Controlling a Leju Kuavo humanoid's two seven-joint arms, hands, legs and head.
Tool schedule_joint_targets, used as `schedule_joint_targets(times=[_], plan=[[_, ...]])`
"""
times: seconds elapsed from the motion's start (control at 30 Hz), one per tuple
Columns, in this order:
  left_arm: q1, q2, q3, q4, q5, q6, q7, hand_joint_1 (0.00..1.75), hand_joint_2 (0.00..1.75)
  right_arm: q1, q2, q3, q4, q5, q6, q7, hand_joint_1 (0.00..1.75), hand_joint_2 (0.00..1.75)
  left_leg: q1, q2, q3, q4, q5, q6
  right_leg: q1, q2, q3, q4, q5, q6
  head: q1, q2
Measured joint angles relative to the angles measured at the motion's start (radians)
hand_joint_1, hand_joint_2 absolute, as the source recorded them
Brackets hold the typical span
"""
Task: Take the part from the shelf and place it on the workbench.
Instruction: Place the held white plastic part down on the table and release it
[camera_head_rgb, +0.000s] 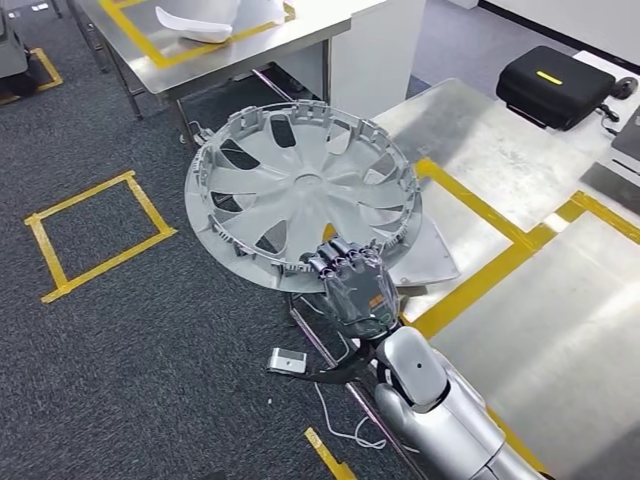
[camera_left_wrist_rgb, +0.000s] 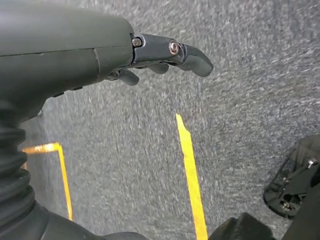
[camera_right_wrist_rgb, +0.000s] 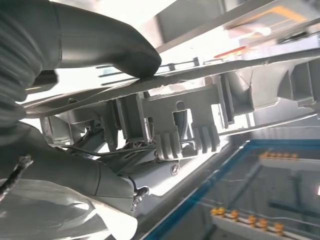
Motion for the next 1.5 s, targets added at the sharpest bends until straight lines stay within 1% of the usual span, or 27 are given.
schedule_joint_targets(times=[0.03,0.1,0.13,0.17,0.23,0.3,0.33,0.37,0.4,0.47,0.53,0.6,0.63,0.7,0.77,0.83,0.87,0.9,0.97,1.03,1.13,1.2,1.27,1.33,1.4,1.43,1.5], plan=[[0.000,0.000,0.000,0.000,0.000,-0.001,0.000,0.00,1.75,-0.001,0.000,0.000,0.000,0.000,0.001,0.001,1.75,1.75,-0.003,0.011,0.000,0.001,-0.001,-0.004,0.004,-0.004,0.006,-0.014,-0.001,-0.007,-0.001,0.000],[-0.001,0.000,-0.001,0.000,0.000,-0.002,0.001,0.00,1.75,-0.001,0.000,-0.001,0.000,0.000,0.003,0.001,1.75,1.75,-0.003,0.030,0.001,0.003,-0.004,-0.011,0.004,0.021,0.004,-0.016,0.005,-0.023,-0.004,0.000],[-0.004,0.001,-0.001,-0.001,0.000,-0.002,0.001,0.00,1.75,-0.001,0.000,-0.001,-0.001,0.001,0.004,0.002,1.75,1.75,0.000,0.022,0.000,0.011,-0.012,-0.016,0.002,0.034,0.003,-0.017,0.007,-0.029,-0.005,0.000],[-0.005,0.000,-0.002,-0.001,0.000,-0.003,0.001,0.00,1.75,-0.001,0.000,-0.001,-0.001,0.000,0.006,0.003,1.75,1.75,0.002,0.003,-0.009,0.035,-0.031,-0.021,-0.001,0.045,0.003,-0.019,0.010,-0.035,-0.007,0.000],[-0.006,-0.001,-0.004,-0.002,0.000,-0.003,0.001,0.00,1.75,0.000,0.000,-0.001,-0.001,0.001,0.008,0.005,1.75,1.75,0.006,-0.053,-0.053,0.142,-0.092,-0.026,-0.004,0.067,0.004,-0.020,0.011,-0.044,-0.013,0.000],[-0.001,-0.001,-0.006,-0.002,-0.001,-0.004,0.001,0.00,1.75,0.001,0.000,-0.001,-0.001,0.002,0.009,0.007,1.75,1.75,0.008,-0.078,-0.110,0.265,-0.139,-0.028,-0.003,0.095,0.004,-0.020,0.012,-0.048,-0.016,0.000],[0.000,-0.001,-0.007,-0.002,-0.001,-0.004,0.001,0.00,1.75,0.002,0.000,-0.001,-0.001,0.003,0.010,0.007,1.75,1.75,0.008,-0.083,-0.123,0.290,-0.138,-0.028,-0.003,0.110,0.004,-0.019,0.013,-0.048,-0.016,0.000],[0.001,-0.001,-0.008,-0.002,-0.001,-0.004,0.002,0.00,1.75,0.002,0.000,-0.001,-0.001,0.003,0.010,0.008,1.75,1.75,0.008,-0.086,-0.118,0.275,-0.116,-0.026,-0.003,0.125,0.004,-0.018,0.013,-0.048,-0.017,0.000],[0.001,-0.001,-0.008,-0.002,-0.001,-0.004,0.002,0.00,1.75,0.002,0.000,-0.001,-0.001,0.003,0.010,0.008,1.75,1.75,0.008,-0.092,-0.095,0.224,-0.079,-0.024,-0.003,0.140,0.005,-0.017,0.014,-0.047,-0.017,0.000],[-0.002,-0.001,-0.008,-0.002,-0.001,-0.005,0.002,0.00,1.75,0.001,0.000,-0.001,-0.001,0.004,0.011,0.010,1.75,1.75,0.012,-0.132,-0.036,0.091,-0.016,-0.017,-0.003,0.166,0.002,-0.013,0.015,-0.043,-0.016,0.000],[-0.003,0.000,-0.009,-0.002,-0.001,-0.006,0.001,0.00,1.75,0.001,0.000,-0.001,-0.001,0.005,0.011,0.012,1.75,1.75,0.015,-0.162,-0.008,0.024,-0.003,-0.014,-0.004,0.187,-0.009,-0.010,0.020,-0.033,-0.016,0.000],[-0.006,0.000,-0.010,-0.002,-0.002,-0.009,0.000,0.00,1.75,0.002,-0.001,-0.003,-0.002,0.006,0.011,0.014,1.75,1.75,0.014,-0.150,-0.006,0.012,-0.005,-0.008,-0.007,0.207,-0.017,-0.012,0.027,-0.020,-0.015,0.000],[-0.007,-0.001,-0.012,-0.002,-0.002,-0.011,-0.001,0.00,1.75,0.004,-0.002,-0.004,-0.002,0.006,0.011,0.015,1.75,1.75,0.015,-0.138,-0.005,0.007,-0.001,-0.002,-0.007,0.200,-0.024,-0.010,0.024,-0.014,-0.015,0.000],[-0.010,-0.002,-0.015,-0.003,-0.004,-0.014,-0.004,0.00,1.75,0.005,-0.004,-0.006,-0.002,0.007,0.012,0.017,1.75,1.75,0.017,-0.114,-0.003,-0.003,0.006,0.010,-0.004,0.149,-0.053,0.043,-0.013,-0.005,-0.006,0.000],[-0.008,-0.001,-0.016,-0.003,-0.007,-0.018,-0.006,0.00,1.75,0.007,-0.006,-0.008,-0.002,0.010,0.012,0.018,1.75,1.75,0.014,-0.088,-0.003,-0.003,0.006,0.015,-0.005,0.094,-0.112,0.170,-0.077,0.003,0.003,0.000],[-0.006,0.000,-0.017,-0.003,-0.010,-0.020,-0.006,0.00,1.75,0.013,-0.007,-0.008,-0.002,0.014,0.012,0.021,1.75,1.75,0.013,-0.060,-0.002,-0.003,0.004,0.015,-0.007,0.079,-0.154,0.264,-0.105,0.010,0.003,0.000],[-0.006,0.000,-0.017,-0.003,-0.011,-0.020,-0.006,0.00,1.75,0.015,-0.008,-0.008,-0.002,0.016,0.012,0.023,1.75,1.75,0.013,-0.047,-0.001,-0.003,0.003,0.014,-0.009,0.075,-0.149,0.258,-0.092,0.012,0.004,0.000],[-0.007,-0.002,-0.018,-0.003,-0.012,-0.020,-0.006,0.00,1.75,0.017,-0.009,-0.009,-0.002,0.017,0.012,0.026,1.75,1.75,0.013,-0.035,0.000,-0.002,0.001,0.012,-0.010,0.068,-0.123,0.211,-0.063,0.012,0.004,0.000],[-0.009,-0.003,-0.020,-0.003,-0.013,-0.020,-0.006,0.00,1.75,0.017,-0.010,-0.012,-0.002,0.020,0.012,0.032,1.75,1.75,0.009,-0.014,0.004,0.000,-0.005,0.005,-0.005,0.026,-0.046,0.071,-0.010,0.010,0.004,0.000],[-0.010,-0.004,-0.023,-0.003,-0.016,-0.021,-0.006,0.00,1.75,0.017,-0.011,-0.016,-0.003,0.024,0.012,0.036,1.75,1.75,0.001,0.005,0.006,0.003,-0.009,-0.004,0.002,-0.003,-0.004,-0.005,0.005,-0.002,0.003,0.000],[-0.016,-0.004,-0.029,-0.004,-0.021,-0.024,-0.006,0.00,1.75,0.023,-0.014,-0.025,-0.006,0.031,0.012,0.045,1.75,1.75,0.000,0.027,0.012,0.006,-0.017,-0.015,0.002,0.026,-0.004,-0.013,0.006,-0.022,-0.002,0.000],[-0.020,-0.004,-0.034,-0.005,-0.024,-0.025,-0.005,0.00,1.75,0.027,-0.015,-0.032,-0.009,0.036,0.012,0.053,1.75,1.75,0.006,-0.013,-0.003,0.051,-0.053,-0.024,-0.003,0.050,-0.001,-0.015,0.008,-0.034,-0.007,0.000],[-0.020,-0.006,-0.039,-0.005,-0.030,-0.029,-0.003,0.00,1.75,0.034,-0.016,-0.035,-0.011,0.043,0.012,0.060,1.75,1.75,0.009,-0.067,-0.059,0.174,-0.115,-0.027,-0.005,0.075,0.000,-0.016,0.010,-0.041,-0.015,0.000],[-0.016,-0.006,-0.045,-0.005,-0.039,-0.035,0.001,0.00,1.75,0.045,-0.018,-0.038,-0.014,0.052,0.012,0.068,1.75,1.75,0.009,-0.082,-0.112,0.280,-0.144,-0.026,-0.002,0.106,0.001,-0.016,0.011,-0.044,-0.017,0.000],[-0.016,-0.006,-0.053,-0.005,-0.047,-0.039,0.004,0.00,1.75,0.057,-0.022,-0.045,-0.024,0.061,0.014,0.080,1.75,1.75,0.008,-0.088,-0.109,0.255,-0.100,-0.019,0.000,0.137,0.002,-0.015,0.011,-0.044,-0.017,0.000],[-0.018,-0.007,-0.058,-0.006,-0.050,-0.041,0.005,0.00,1.75,0.064,-0.024,-0.049,-0.030,0.065,0.016,0.086,1.75,1.75,0.008,-0.100,-0.085,0.194,-0.059,-0.014,0.000,0.151,0.003,-0.014,0.012,-0.043,-0.017,0.000],[-0.023,-0.007,-0.067,-0.006,-0.056,-0.046,0.007,0.00,1.75,0.073,-0.027,-0.057,-0.044,0.073,0.022,0.095,1.75,1.75,0.011,-0.151,-0.034,0.073,-0.005,-0.003,-0.002,0.175,0.000,-0.012,0.014,-0.039,-0.016,0.000]])
